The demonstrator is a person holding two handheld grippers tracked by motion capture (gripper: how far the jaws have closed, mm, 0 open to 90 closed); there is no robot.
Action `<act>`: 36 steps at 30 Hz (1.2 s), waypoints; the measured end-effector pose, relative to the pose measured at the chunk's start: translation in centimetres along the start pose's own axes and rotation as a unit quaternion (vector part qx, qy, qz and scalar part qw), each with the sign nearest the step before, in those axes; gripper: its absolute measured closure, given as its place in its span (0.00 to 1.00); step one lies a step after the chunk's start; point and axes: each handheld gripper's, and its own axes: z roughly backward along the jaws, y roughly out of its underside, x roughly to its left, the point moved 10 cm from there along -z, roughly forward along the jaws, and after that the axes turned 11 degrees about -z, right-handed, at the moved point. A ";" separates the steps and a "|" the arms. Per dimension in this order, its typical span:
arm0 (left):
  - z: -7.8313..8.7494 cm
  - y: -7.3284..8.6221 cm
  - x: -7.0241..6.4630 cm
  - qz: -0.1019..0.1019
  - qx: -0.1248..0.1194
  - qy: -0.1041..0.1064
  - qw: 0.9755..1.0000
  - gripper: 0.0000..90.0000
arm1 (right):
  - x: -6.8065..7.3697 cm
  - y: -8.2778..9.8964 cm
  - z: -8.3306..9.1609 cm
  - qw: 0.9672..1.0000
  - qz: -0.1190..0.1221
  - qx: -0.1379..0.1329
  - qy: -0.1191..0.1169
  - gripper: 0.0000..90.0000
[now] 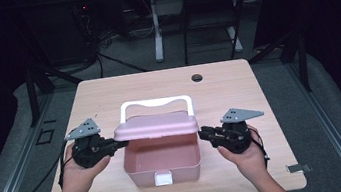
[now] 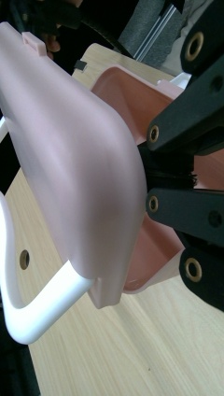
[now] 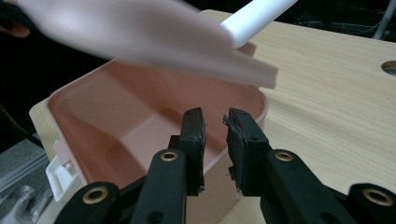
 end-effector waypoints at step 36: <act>-0.1 -2.3 1.8 0.010 -0.008 -0.005 1.000 1.00 | 3.6 3.3 -2.1 0.998 0.038 0.031 -0.034 0.93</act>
